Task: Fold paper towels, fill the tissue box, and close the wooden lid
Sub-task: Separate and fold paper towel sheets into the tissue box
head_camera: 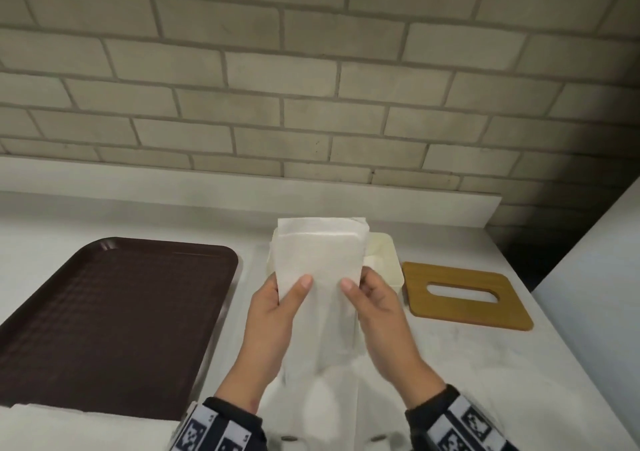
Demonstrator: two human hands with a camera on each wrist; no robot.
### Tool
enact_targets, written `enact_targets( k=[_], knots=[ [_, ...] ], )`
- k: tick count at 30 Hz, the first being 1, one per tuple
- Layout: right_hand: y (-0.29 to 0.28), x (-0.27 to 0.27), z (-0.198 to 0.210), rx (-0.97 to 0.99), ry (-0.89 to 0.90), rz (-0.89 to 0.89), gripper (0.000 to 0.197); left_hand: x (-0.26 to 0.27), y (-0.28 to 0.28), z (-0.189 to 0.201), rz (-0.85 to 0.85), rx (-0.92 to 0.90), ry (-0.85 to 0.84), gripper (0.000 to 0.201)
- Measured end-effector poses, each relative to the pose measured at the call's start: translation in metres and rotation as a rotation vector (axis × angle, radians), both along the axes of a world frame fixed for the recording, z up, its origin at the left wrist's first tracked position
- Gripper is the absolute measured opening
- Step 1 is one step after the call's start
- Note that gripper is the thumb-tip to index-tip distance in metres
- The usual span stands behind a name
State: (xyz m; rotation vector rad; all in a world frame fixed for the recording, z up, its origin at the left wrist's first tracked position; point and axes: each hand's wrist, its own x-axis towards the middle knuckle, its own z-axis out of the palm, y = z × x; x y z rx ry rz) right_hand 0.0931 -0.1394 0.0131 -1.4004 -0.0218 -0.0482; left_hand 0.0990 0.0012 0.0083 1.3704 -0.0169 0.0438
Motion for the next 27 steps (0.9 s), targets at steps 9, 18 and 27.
enact_targets(
  k=[9,18,27],
  knots=[
    [0.006,0.002,0.005,0.083,-0.122,-0.019,0.023,0.003,-0.004,-0.002,0.081,-0.040,-0.115,0.038],
    [0.004,0.003,0.009,0.124,-0.178,-0.028,0.026,0.005,-0.009,0.004,0.047,-0.068,-0.156,0.032],
    [0.007,0.002,-0.001,0.136,-0.111,-0.004,0.025,0.002,-0.013,-0.002,0.042,-0.108,-0.080,0.025]
  ],
)
